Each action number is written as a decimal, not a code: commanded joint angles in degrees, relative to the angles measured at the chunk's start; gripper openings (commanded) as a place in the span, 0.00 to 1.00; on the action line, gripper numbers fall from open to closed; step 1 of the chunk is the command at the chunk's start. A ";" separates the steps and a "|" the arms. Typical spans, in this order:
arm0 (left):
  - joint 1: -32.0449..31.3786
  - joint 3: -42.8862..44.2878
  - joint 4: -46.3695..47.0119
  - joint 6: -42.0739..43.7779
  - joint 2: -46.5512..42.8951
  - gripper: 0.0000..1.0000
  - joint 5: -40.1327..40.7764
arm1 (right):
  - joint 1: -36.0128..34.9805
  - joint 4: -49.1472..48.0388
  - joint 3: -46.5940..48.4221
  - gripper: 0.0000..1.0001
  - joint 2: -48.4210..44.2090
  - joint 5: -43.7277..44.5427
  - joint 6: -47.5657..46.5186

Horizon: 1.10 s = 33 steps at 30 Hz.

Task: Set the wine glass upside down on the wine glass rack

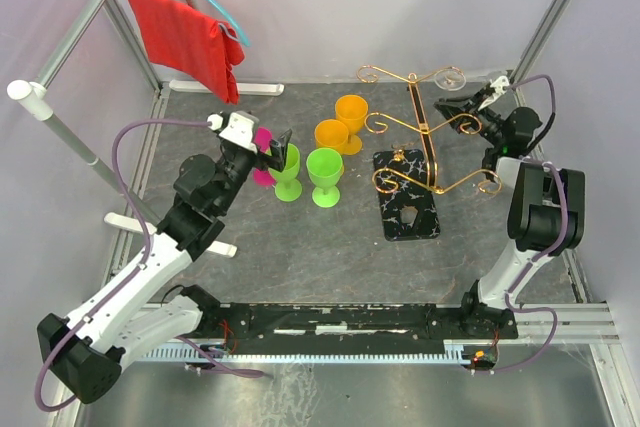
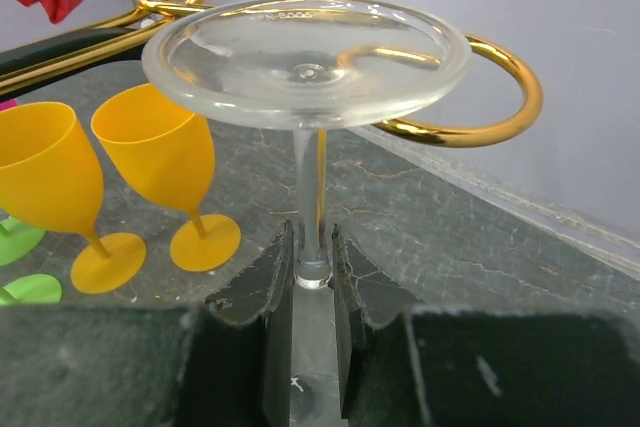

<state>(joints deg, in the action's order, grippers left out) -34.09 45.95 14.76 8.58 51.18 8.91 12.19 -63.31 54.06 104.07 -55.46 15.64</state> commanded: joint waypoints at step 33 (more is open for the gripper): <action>0.60 0.54 3.78 1.34 4.27 0.99 0.97 | -1.68 -6.23 6.03 0.01 7.16 21.41 -2.46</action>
<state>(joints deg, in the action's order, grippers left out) -33.82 45.87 15.18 8.60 55.31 9.04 9.54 -63.16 60.71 110.76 -38.96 11.31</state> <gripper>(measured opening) 0.990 0.232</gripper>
